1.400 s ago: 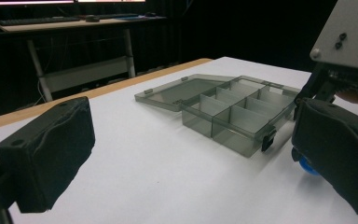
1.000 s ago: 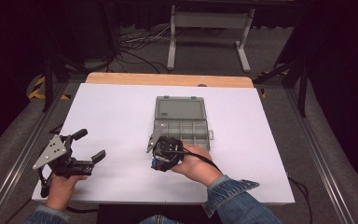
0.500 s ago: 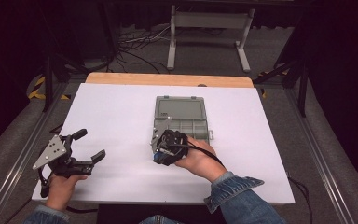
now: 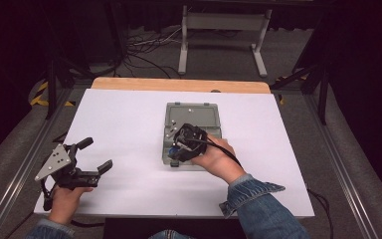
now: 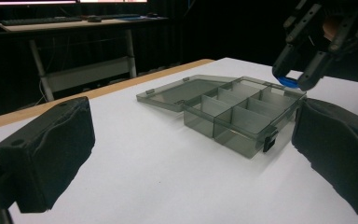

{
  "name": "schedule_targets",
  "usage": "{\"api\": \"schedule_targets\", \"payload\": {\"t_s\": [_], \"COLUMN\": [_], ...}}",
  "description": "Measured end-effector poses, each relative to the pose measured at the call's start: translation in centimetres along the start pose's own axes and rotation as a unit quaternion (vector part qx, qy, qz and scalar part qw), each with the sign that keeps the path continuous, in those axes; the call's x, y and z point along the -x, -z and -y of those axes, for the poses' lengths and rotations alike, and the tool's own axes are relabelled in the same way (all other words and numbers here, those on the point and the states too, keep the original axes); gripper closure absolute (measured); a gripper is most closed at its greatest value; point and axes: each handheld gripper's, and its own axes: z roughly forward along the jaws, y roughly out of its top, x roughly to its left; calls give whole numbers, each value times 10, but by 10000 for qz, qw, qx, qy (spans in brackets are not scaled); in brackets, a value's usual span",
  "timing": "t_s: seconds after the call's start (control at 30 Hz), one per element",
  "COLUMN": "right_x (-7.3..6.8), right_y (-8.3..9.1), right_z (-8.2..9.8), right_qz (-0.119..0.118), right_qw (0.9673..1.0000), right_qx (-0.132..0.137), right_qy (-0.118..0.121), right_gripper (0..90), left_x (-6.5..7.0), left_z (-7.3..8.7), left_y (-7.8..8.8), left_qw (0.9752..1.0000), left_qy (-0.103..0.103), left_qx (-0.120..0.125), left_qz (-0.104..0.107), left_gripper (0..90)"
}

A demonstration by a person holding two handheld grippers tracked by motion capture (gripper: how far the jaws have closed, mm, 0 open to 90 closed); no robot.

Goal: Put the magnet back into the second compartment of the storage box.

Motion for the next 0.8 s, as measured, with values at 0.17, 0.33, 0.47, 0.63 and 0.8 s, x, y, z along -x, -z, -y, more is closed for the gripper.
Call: {"api": "schedule_targets", "payload": {"t_s": [0.17,0.33,0.47,0.63,0.8], "right_x": [13,26,34,44,56], "right_y": [4,7,7,4,0], "right_z": [1,2,3,5,8], "right_qz": [210,337,420,561,617], "right_qw": [9996,9988,9980,9968,9950], "right_qx": [55,92,74,46,79], "right_qy": [-169,-347,-458,-566,-781], "right_gripper": [627,627,627,627,627], "left_x": [0,0,0,0,0], "left_z": [0,0,0,1,1], "left_y": [0,0,0,-2,-2], "left_qw": [10000,10000,10000,10000,10000], "left_qy": [16,6,13,3,-10], "left_qx": [34,21,20,-1,-32], "left_qz": [-23,-17,-22,-11,0], "left_gripper": [1,2,2,2,2]}}
